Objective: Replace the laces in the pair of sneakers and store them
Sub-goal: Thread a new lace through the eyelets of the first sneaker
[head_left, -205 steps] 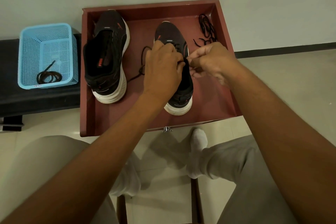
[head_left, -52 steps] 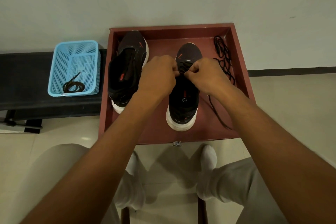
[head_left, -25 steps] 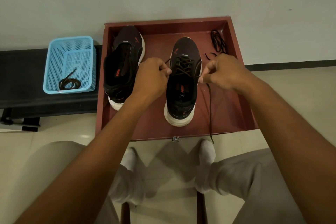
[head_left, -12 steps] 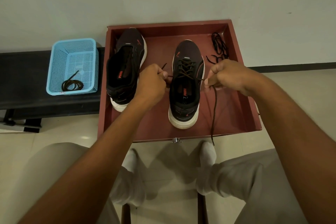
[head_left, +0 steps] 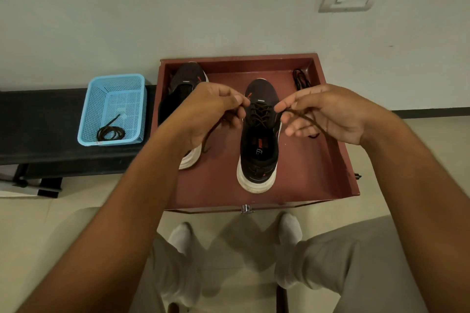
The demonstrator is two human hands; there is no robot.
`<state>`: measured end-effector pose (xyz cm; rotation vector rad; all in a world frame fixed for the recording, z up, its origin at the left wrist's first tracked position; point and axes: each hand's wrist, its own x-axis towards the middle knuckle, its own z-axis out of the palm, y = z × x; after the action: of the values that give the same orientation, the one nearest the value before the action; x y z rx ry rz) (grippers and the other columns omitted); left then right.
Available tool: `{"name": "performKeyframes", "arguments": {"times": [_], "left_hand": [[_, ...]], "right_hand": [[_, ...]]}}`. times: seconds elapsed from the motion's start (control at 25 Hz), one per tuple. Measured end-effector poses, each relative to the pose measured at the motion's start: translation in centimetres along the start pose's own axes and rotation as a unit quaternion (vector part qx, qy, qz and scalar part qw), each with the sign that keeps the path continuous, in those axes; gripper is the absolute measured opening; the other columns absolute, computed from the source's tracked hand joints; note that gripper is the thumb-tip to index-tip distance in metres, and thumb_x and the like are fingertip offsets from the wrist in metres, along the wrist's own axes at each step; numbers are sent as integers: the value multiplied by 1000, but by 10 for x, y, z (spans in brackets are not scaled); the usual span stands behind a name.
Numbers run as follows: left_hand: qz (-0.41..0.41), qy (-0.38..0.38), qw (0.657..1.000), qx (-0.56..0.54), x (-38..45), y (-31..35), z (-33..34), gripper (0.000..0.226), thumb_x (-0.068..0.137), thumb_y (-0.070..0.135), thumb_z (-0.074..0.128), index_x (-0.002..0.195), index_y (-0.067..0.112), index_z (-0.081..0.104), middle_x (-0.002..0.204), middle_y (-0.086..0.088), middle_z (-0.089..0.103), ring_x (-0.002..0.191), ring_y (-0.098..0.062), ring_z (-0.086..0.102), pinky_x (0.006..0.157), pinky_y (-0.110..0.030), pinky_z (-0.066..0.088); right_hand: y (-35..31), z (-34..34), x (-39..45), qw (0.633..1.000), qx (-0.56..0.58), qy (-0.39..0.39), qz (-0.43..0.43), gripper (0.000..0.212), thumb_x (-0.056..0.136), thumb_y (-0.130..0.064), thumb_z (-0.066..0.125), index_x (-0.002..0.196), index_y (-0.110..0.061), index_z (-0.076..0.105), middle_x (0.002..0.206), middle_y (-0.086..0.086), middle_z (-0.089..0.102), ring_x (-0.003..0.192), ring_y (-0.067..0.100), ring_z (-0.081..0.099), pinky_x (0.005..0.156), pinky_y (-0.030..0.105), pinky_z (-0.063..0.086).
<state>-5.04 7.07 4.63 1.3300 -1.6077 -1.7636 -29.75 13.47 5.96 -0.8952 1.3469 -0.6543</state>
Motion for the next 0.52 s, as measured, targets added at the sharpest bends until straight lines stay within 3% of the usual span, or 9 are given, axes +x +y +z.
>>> {"name": "performKeyframes", "arguments": {"times": [0.12,0.24,0.32,0.44,0.52], "left_hand": [[-30,-56,996,-67,-3,6,-5,29,105,0,42,115,-5,69,98,-20,75,80,-23,71,69,-26,58],[6,-63,997,-49,-4,7,-4,28,100,-10,47,115,-3,70,104,-23,75,88,-25,74,74,-25,58],[55,-16,998,-4,-5,6,3,23,95,-12,58,109,-2,73,96,-20,77,83,-24,75,72,-23,58],[111,63,991,26,-2,7,16,6,93,1,71,92,-2,76,77,-16,74,68,-20,69,67,-26,57],[146,103,982,55,2,9,19,14,95,12,72,87,2,76,72,-17,70,63,-18,63,66,-29,56]], "right_hand": [[-2,1,-6,999,-40,-6,-23,29,103,0,49,118,-6,72,107,15,77,94,28,76,80,32,60],[1,4,-5,992,-85,61,-65,18,95,-2,67,110,-8,75,98,11,79,84,21,75,69,23,55],[1,8,-4,983,-103,117,-101,10,95,-11,72,102,-8,78,84,7,78,67,13,67,62,20,51],[-2,11,0,962,-141,179,-153,16,97,-26,70,96,-14,81,68,-4,67,62,6,55,64,18,45],[-7,17,2,954,-127,199,-186,19,100,-24,66,99,-11,80,58,-18,61,56,-3,53,61,10,41]]}}
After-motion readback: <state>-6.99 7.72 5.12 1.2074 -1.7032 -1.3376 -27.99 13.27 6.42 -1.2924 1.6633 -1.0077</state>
